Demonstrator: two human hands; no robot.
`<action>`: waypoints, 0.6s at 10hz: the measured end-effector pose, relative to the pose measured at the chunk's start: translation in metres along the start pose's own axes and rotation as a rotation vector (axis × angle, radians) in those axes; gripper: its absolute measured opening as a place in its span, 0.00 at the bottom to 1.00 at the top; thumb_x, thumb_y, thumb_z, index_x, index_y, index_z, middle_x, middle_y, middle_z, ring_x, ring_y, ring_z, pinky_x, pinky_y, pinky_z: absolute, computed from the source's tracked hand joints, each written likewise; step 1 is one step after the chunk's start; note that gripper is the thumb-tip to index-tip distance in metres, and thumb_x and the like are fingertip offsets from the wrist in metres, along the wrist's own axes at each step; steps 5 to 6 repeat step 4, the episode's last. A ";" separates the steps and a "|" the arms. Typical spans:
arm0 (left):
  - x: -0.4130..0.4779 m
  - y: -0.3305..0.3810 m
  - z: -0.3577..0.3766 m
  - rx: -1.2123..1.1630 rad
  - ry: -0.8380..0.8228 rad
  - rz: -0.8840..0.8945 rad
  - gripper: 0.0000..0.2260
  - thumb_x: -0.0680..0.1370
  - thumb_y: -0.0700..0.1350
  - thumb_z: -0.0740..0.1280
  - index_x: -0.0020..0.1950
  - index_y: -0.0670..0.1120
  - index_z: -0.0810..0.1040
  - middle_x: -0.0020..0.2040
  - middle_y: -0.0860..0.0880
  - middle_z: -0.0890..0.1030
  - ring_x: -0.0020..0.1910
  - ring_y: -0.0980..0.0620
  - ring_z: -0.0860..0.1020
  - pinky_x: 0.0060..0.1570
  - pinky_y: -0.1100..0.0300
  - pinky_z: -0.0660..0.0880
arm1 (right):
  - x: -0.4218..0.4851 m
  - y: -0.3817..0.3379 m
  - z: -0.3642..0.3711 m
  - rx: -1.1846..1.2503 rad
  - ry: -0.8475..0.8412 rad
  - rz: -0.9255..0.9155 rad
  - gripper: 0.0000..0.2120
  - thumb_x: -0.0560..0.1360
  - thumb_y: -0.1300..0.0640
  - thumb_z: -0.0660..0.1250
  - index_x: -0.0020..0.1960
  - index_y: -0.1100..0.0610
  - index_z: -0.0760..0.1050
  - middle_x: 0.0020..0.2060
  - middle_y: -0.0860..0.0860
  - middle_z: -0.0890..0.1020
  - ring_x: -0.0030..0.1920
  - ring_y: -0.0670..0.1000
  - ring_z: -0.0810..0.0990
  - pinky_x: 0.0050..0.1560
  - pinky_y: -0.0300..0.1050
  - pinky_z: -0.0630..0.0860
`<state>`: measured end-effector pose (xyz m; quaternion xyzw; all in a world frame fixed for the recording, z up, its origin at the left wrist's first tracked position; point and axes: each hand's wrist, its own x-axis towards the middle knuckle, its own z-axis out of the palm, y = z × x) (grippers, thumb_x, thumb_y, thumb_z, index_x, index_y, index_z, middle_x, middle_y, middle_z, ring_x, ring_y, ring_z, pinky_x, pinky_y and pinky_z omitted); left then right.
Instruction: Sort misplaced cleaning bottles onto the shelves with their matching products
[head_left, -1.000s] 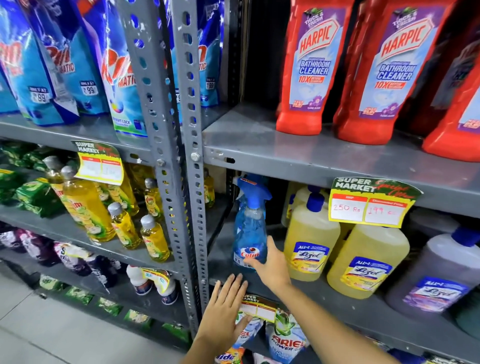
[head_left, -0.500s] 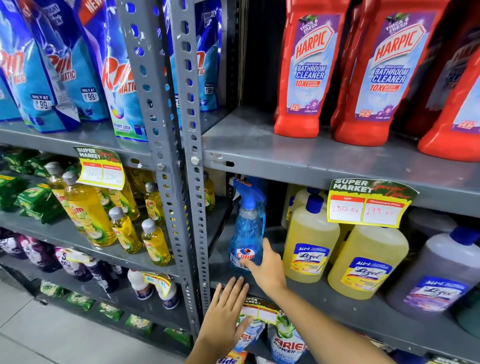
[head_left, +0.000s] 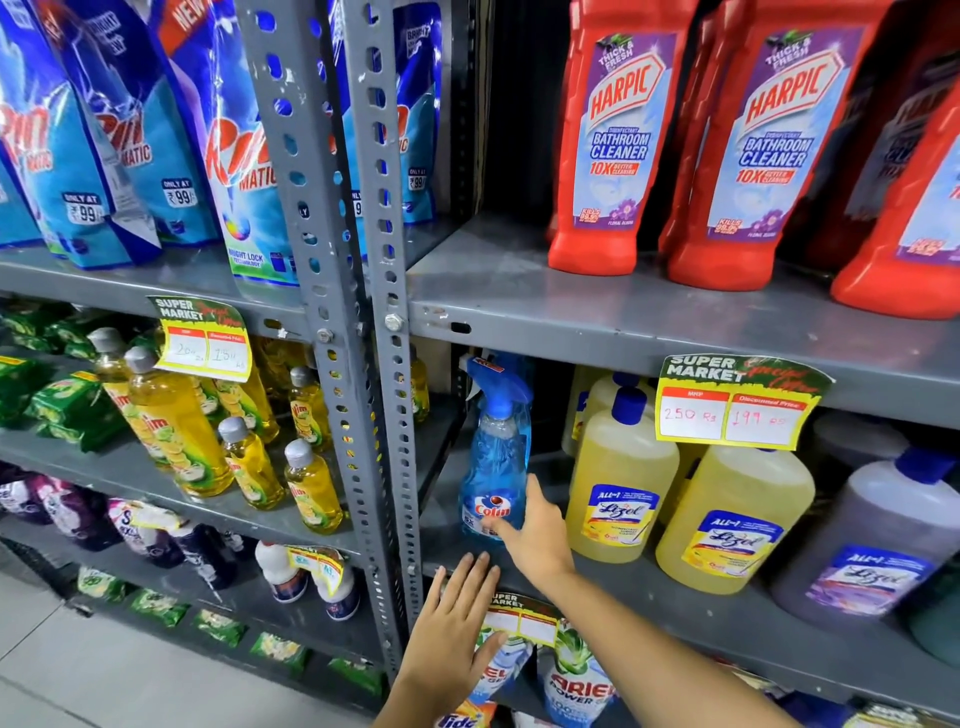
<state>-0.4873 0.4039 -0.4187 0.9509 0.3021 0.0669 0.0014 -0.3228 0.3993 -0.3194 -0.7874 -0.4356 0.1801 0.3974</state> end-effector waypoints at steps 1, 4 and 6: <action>0.000 0.000 -0.001 0.001 -0.010 -0.004 0.31 0.82 0.63 0.52 0.78 0.45 0.61 0.78 0.47 0.62 0.76 0.46 0.60 0.68 0.46 0.56 | 0.001 -0.001 -0.001 0.017 -0.019 0.001 0.32 0.69 0.51 0.76 0.68 0.55 0.66 0.61 0.51 0.81 0.59 0.50 0.81 0.54 0.41 0.79; 0.003 0.002 0.007 0.000 0.070 0.005 0.31 0.82 0.63 0.52 0.79 0.44 0.58 0.79 0.46 0.59 0.77 0.46 0.57 0.70 0.45 0.54 | -0.031 0.003 -0.022 0.315 0.135 0.017 0.38 0.67 0.53 0.78 0.71 0.55 0.64 0.59 0.47 0.76 0.61 0.45 0.75 0.61 0.41 0.75; 0.003 0.002 0.007 0.000 0.070 0.005 0.31 0.82 0.63 0.52 0.79 0.44 0.58 0.79 0.46 0.59 0.77 0.46 0.57 0.70 0.45 0.54 | -0.031 0.003 -0.022 0.315 0.135 0.017 0.38 0.67 0.53 0.78 0.71 0.55 0.64 0.59 0.47 0.76 0.61 0.45 0.75 0.61 0.41 0.75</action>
